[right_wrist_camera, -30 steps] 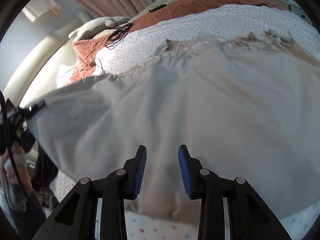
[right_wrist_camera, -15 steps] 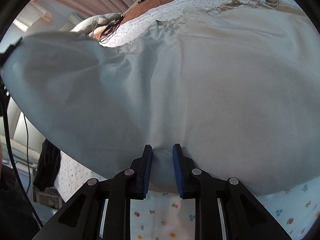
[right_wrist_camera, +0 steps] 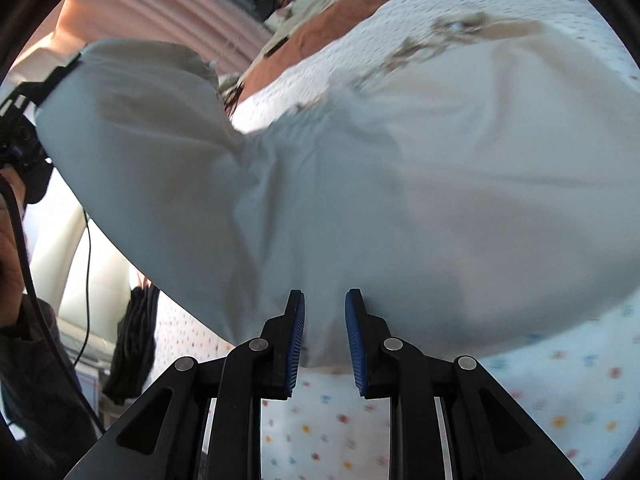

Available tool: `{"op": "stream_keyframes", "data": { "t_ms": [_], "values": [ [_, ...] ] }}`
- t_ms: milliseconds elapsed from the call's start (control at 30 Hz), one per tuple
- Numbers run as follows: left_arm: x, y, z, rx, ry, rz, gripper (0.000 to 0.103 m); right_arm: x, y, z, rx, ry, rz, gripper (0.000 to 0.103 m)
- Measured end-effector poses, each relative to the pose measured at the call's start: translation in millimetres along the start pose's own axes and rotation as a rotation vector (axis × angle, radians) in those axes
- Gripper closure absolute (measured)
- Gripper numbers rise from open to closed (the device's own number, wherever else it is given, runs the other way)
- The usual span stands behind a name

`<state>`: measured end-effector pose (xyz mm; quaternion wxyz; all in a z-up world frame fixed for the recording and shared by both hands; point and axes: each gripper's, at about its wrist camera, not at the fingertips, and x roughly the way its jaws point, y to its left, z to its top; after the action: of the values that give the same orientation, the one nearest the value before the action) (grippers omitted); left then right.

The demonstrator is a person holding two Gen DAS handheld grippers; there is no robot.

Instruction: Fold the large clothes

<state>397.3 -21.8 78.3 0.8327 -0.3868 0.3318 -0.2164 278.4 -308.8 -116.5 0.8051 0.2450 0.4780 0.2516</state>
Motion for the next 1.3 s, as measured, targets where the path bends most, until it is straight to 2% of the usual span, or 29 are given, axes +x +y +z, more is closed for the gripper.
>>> {"op": "stream_keyframes", "data": {
  "t_ms": [233, 433, 533, 667, 800, 900, 1000, 1033, 1067, 1100, 1133, 1167, 1267, 1300],
  "values": [
    [62.5, -27.4, -13.3, 0.009, 0.095, -0.008, 0.091, -45.8, -48.9, 0.0, 0.1, -0.087, -0.057, 0.081],
    [126.9, -53.0, -44.7, 0.05, 0.224, -0.022, 0.091, -83.7, -89.7, -3.7, 0.184, -0.15, -0.113, 0.081],
    [163.0, -63.7, -67.4, 0.064, 0.304, -0.026, 0.091, -97.7, -103.2, -6.3, 0.215, -0.172, -0.137, 0.081],
    [200.9, -75.9, -102.3, 0.11, 0.407, 0.006, 0.091, -113.3, -117.2, -10.6, 0.243, -0.19, -0.159, 0.081],
    [217.0, -89.0, -139.5, 0.193, 0.495, 0.022, 0.091, -123.7, -125.7, -9.5, 0.259, -0.211, -0.172, 0.081],
    [226.7, -91.6, -167.9, 0.275, 0.587, 0.067, 0.09, -137.1, -133.3, -8.2, 0.268, -0.237, -0.17, 0.081],
    [234.9, -88.2, -176.1, 0.287, 0.665, 0.085, 0.079, -148.0, -138.7, -6.7, 0.276, -0.254, -0.164, 0.08],
    [234.0, -85.0, -175.0, 0.27, 0.676, 0.067, 0.068, -149.1, -138.9, -5.9, 0.276, -0.258, -0.154, 0.079],
    [229.7, -82.6, -174.2, 0.245, 0.682, 0.036, 0.051, -152.3, -139.1, -7.8, 0.275, -0.262, -0.14, 0.077],
    [222.7, -81.4, -174.2, 0.223, 0.677, 0.006, 0.042, -153.4, -139.1, -7.1, 0.273, -0.265, -0.131, 0.069],
    [217.5, -79.8, -168.5, 0.214, 0.661, -0.006, 0.028, -154.6, -138.7, -6.0, 0.269, -0.269, -0.124, 0.062],
    [208.5, -78.4, -165.6, 0.218, 0.632, -0.008, 0.022, -153.9, -137.2, -4.6, 0.265, -0.273, -0.119, 0.06],
    [176.1, -76.7, -153.4, 0.259, 0.562, 0.013, 0.022, -152.1, -130.6, -1.5, 0.259, -0.28, -0.079, 0.059],
    [168.5, -73.0, -149.8, 0.261, 0.55, 0.023, 0.022, -150.9, -128.5, 0.5, 0.255, -0.283, -0.066, 0.054]
  ]
}}
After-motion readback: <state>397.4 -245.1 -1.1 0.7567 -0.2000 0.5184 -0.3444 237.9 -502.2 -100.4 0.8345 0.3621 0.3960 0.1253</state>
